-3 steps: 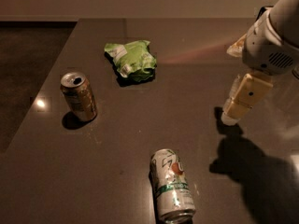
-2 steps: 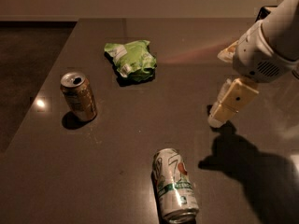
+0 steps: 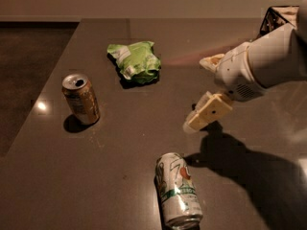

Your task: Move orange can near 7up can

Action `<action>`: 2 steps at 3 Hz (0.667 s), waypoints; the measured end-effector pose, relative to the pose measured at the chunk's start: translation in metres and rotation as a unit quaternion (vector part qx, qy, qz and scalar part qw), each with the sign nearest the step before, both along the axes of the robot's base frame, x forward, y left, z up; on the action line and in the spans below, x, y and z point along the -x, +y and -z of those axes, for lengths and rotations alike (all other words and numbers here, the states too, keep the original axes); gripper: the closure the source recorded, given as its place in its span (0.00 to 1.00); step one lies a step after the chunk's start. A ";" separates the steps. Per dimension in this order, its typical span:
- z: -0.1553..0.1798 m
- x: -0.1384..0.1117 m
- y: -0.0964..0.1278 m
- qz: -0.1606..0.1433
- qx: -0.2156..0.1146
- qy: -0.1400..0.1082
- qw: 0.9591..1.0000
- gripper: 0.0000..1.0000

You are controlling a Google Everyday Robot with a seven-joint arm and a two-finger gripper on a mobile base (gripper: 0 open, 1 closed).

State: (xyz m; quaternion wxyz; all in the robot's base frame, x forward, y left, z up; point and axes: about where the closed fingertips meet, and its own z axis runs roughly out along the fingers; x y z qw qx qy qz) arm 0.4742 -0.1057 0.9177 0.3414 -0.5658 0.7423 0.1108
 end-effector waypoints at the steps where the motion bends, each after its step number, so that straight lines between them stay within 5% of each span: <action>1: -0.007 -0.005 0.003 0.004 -0.007 -0.015 1.000 0.00; 2: -0.007 -0.004 0.004 0.003 -0.006 -0.015 1.000 0.00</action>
Offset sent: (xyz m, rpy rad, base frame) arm 0.0059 0.0038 0.0074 0.0169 -0.0345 -0.0083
